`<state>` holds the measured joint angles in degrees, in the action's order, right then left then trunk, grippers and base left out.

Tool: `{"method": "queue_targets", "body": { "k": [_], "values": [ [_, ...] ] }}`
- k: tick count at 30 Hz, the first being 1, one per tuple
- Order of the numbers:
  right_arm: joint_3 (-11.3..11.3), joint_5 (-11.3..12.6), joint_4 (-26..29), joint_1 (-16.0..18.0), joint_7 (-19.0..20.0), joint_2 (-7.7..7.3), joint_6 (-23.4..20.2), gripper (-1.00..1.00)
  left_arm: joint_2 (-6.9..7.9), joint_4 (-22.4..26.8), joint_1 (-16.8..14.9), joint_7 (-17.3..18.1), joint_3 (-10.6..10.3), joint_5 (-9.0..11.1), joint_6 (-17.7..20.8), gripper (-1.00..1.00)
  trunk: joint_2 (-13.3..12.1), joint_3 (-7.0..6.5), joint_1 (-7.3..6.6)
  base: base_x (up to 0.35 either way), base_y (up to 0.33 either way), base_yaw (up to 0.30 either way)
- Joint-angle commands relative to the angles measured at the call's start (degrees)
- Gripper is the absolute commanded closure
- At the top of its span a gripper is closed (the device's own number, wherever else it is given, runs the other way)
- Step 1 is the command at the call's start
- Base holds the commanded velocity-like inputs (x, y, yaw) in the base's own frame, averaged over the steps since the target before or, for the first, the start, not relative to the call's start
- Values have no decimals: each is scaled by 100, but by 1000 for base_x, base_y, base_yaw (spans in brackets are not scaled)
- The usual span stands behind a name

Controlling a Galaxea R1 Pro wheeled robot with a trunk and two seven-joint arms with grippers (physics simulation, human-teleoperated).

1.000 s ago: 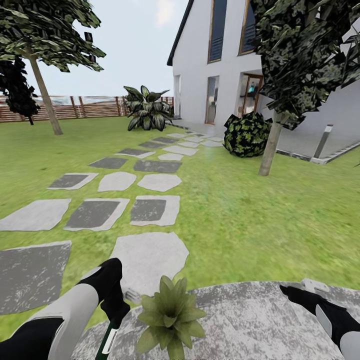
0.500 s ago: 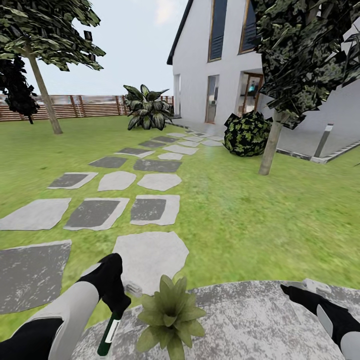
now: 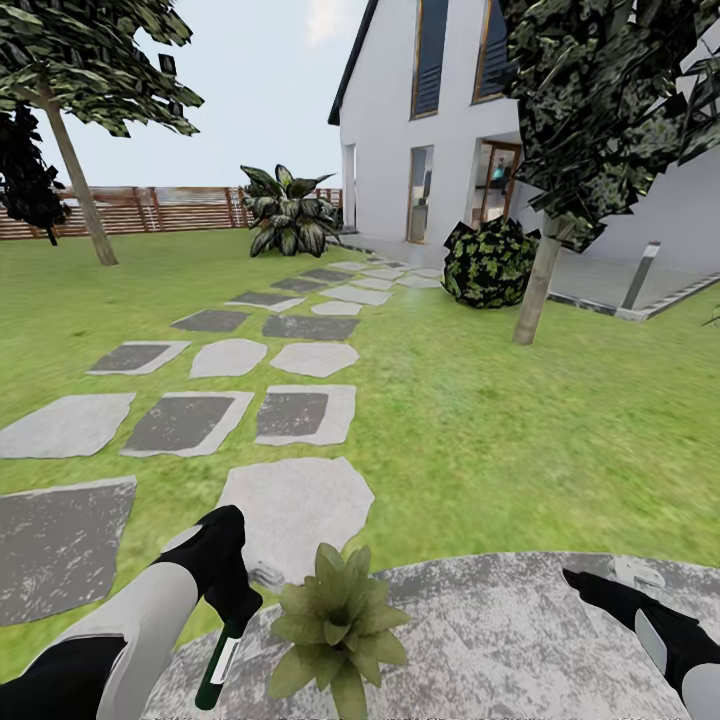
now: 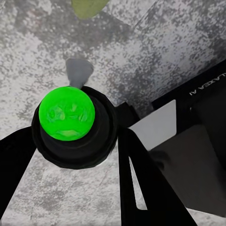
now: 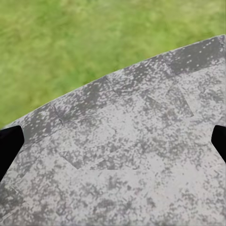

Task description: Pick up the pesticide atomizer in the garden and spray insectifuge to fully cover both potted plants in the garden.

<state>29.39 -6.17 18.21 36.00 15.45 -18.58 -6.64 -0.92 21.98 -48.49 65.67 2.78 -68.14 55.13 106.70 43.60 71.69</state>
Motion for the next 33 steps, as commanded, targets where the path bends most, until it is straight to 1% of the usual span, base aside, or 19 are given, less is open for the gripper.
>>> {"method": "queue_targets", "body": {
  "k": [1,7,12,18,27,33],
  "values": [
    [49,-60,11,4,39,3,-31,-100,-5,9,-2,51,29,-59,33,100,44,31,22,0,0,-1],
    [50,-59,7,4,37,3,-31,-100,-5,9,-2,44,29,-62,33,100,285,191,154,0,0,0],
    [50,-66,7,4,31,3,-31,-100,-5,9,-2,42,29,-68,33,100,285,204,154,0,0,0],
    [41,-68,7,4,34,3,2,-100,-5,9,-2,42,29,-64,35,100,526,319,285,0,0,0],
    [41,-68,-1,4,45,5,21,-100,2,7,-2,30,43,-63,43,100,887,556,483,0,0,0],
    [41,-74,-2,4,54,6,22,-100,17,23,-2,36,47,-67,52,100,887,582,483,0,0,0]
  ]
}}
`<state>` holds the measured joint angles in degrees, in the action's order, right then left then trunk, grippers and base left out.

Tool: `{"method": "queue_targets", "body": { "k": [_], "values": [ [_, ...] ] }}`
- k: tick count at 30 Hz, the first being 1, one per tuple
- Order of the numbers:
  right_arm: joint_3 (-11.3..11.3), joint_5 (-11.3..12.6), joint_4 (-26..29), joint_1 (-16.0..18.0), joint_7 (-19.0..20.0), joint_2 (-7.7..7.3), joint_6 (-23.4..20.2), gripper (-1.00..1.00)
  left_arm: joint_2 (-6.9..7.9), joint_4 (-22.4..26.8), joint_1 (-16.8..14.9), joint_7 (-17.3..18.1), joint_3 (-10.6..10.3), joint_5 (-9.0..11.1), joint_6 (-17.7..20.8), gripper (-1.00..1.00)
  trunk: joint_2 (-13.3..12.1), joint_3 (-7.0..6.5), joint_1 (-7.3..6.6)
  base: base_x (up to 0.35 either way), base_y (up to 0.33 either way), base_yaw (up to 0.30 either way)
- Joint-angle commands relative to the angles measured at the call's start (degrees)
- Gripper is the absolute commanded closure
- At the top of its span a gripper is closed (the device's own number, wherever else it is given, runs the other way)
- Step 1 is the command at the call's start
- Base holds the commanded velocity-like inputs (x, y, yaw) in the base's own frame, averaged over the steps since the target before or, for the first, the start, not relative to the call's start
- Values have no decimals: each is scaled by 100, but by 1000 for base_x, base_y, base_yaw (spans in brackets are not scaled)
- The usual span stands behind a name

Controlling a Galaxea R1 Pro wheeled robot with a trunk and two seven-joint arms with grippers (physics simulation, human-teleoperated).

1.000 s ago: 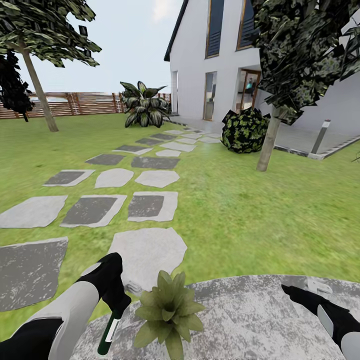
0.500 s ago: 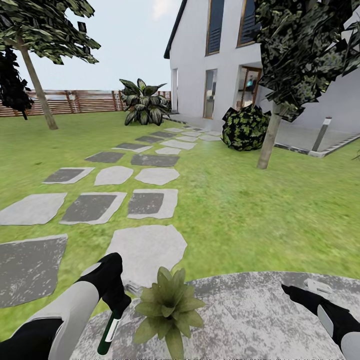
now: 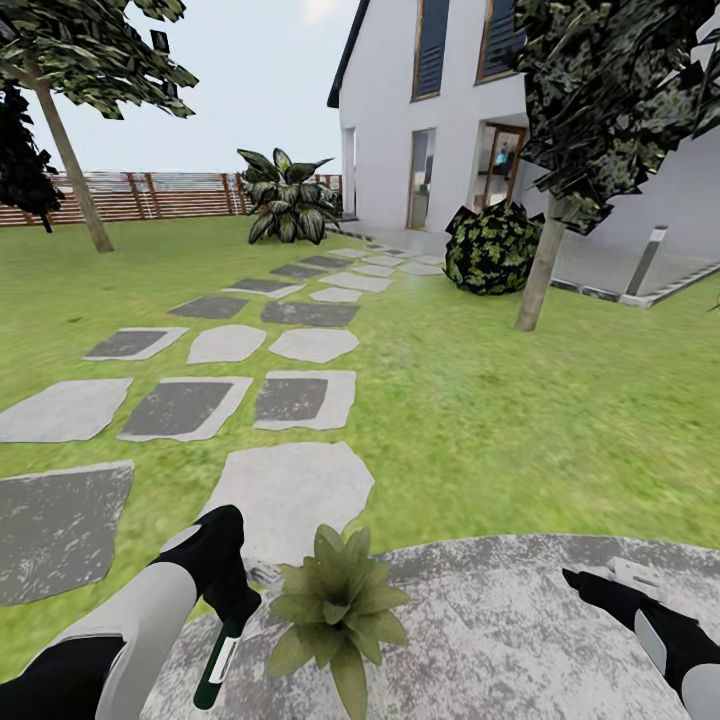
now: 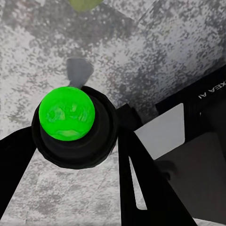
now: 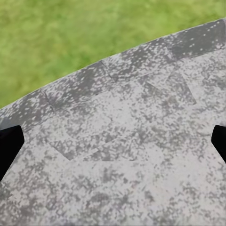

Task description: Pick up the pesticide atomizer in the garden and spray insectifuge to fully cover both potted plants in the garden.

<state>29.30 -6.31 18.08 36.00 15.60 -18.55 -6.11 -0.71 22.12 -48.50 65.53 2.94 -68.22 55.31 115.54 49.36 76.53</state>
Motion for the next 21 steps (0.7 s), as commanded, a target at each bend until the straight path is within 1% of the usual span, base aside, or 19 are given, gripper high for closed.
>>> {"method": "queue_targets", "body": {
  "k": [1,5,12,14,18,21],
  "values": [
    [49,-61,11,3,40,2,-31,-100,-6,10,-2,52,31,-59,36,100,2,6,-1,0,0,0],
    [49,-55,11,3,40,4,-31,-100,-8,12,-2,56,33,-59,54,100,2,8,-1,0,31,-10],
    [49,-54,11,3,40,4,-31,-100,-8,12,-2,56,31,-60,58,100,2,43,-1,0,274,-175],
    [49,-54,11,3,40,7,-31,-100,-8,12,-2,56,31,-60,59,100,2,49,-1,0,284,-85],
    [57,-47,11,4,40,1,-31,-100,-12,8,-2,55,30,-60,58,100,2,54,-1,0,56,-43],
    [58,-46,11,5,40,3,-31,-100,-9,6,-2,56,31,-60,58,100,2,68,-1,46,30,-168]
  ]
}}
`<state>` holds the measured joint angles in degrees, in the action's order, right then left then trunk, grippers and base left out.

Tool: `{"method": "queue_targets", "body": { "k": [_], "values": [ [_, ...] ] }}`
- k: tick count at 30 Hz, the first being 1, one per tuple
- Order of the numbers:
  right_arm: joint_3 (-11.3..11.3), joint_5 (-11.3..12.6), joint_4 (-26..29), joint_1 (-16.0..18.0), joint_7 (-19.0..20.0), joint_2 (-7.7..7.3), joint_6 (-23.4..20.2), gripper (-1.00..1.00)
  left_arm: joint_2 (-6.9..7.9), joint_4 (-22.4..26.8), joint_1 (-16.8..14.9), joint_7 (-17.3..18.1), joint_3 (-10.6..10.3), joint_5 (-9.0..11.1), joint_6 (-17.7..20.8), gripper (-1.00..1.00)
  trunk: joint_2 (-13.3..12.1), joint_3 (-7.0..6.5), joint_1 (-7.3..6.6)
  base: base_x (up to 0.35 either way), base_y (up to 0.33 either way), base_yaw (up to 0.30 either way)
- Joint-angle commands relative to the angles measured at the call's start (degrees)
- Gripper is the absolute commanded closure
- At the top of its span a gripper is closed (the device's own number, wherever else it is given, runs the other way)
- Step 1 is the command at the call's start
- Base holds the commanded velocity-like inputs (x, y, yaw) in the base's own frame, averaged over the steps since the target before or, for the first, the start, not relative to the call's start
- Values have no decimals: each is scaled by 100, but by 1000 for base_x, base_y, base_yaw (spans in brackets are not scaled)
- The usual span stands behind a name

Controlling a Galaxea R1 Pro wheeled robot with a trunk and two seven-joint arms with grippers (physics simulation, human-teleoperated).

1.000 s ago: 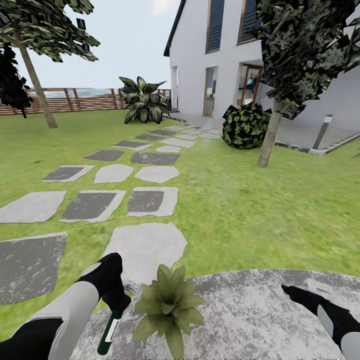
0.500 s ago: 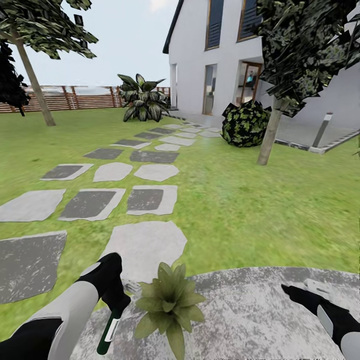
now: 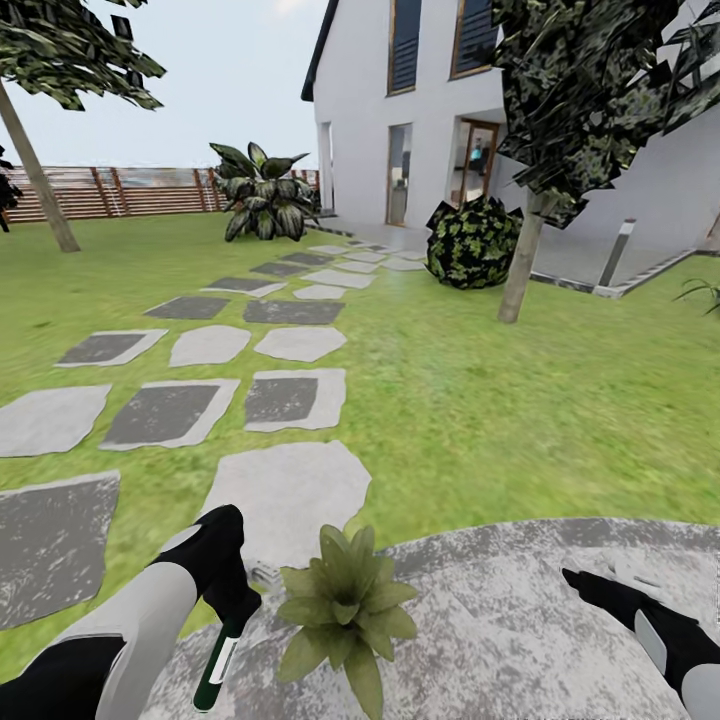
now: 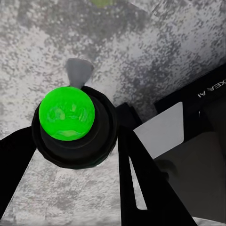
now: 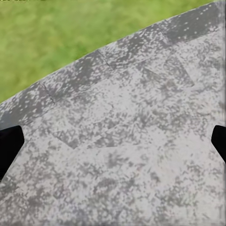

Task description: Pick up the pesticide atomizer in the garden and spray insectifuge to fully cover both potted plants in the garden.

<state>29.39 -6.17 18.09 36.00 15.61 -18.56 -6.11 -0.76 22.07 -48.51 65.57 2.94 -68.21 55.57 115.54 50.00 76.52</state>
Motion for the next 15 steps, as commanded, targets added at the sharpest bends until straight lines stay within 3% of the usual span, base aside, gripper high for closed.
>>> {"method": "queue_targets", "body": {
  "k": [1,8,15],
  "values": [
    [49,-60,10,6,38,3,-31,-100,-3,11,-1,53,31,-60,33,100,2,12,0,170,124,-210],
    [49,-60,10,4,35,7,-31,-100,-12,8,-1,53,25,-60,32,100,2,35,0,239,189,-100],
    [49,-60,6,3,33,5,-31,-100,-12,-15,-1,45,15,-60,25,100,2,36,0,37,30,-2]
  ]
}}
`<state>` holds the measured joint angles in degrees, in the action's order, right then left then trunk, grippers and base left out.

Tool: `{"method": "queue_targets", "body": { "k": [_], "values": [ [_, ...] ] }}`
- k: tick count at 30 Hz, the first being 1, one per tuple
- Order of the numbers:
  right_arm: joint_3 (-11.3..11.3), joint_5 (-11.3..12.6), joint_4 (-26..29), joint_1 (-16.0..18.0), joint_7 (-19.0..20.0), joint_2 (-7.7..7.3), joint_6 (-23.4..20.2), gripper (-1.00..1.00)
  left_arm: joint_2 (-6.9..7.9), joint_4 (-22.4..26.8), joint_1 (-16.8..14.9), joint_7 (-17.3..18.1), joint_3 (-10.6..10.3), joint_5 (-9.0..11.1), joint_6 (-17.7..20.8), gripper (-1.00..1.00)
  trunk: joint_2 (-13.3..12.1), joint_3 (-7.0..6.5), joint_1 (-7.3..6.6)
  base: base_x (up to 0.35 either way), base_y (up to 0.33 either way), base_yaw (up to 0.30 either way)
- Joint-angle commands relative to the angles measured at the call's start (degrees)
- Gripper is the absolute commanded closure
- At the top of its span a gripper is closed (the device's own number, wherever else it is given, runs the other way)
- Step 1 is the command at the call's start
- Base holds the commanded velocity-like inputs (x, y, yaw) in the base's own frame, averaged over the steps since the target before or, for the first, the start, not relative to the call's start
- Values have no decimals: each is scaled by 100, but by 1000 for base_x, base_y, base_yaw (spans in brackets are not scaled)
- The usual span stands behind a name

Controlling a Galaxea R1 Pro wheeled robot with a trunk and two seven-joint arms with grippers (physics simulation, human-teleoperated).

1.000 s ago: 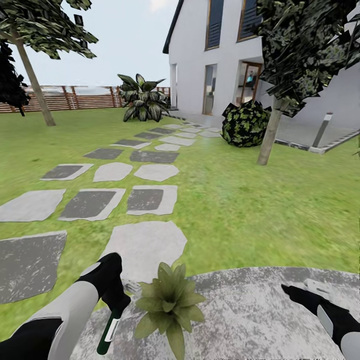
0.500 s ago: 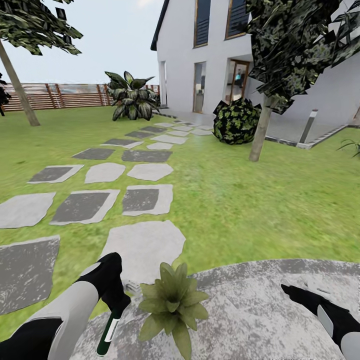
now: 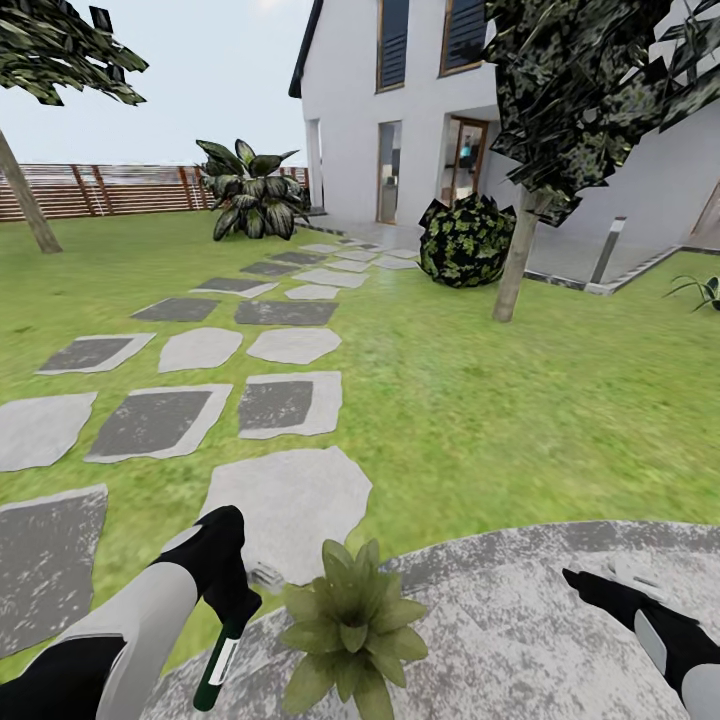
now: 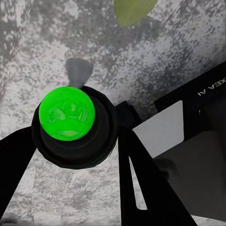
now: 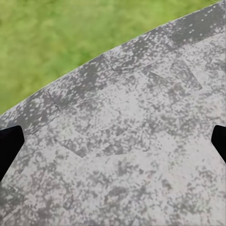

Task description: Pick up the pesticide atomizer in the garden and spray insectifuge to fully cover both potted plants in the garden.

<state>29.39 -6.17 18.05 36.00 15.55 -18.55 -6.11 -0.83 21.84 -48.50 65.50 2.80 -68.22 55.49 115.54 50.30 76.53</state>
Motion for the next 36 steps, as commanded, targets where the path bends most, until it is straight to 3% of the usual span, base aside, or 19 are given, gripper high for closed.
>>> {"method": "queue_targets", "body": {
  "k": [1,12,21,31,36],
  "values": [
    [49,-60,12,3,42,3,-31,-100,-5,7,-2,51,29,-63,34,100,2,5,-1,2,2,0],
    [49,-60,9,3,45,4,-31,-100,-3,-4,-2,50,36,-268,32,100,2,5,-1,0,155,-1],
    [49,-60,8,6,38,2,-31,-100,-4,4,-2,50,32,-279,32,100,2,5,-1,0,39,-193],
    [49,-60,9,3,36,3,-31,-100,-6,5,-2,59,28,-279,35,100,2,5,-1,0,0,-16],
    [49,-60,12,3,37,0,-31,-100,-13,5,-2,59,28,-279,35,100,203,102,109,0,0,0]
  ]
}}
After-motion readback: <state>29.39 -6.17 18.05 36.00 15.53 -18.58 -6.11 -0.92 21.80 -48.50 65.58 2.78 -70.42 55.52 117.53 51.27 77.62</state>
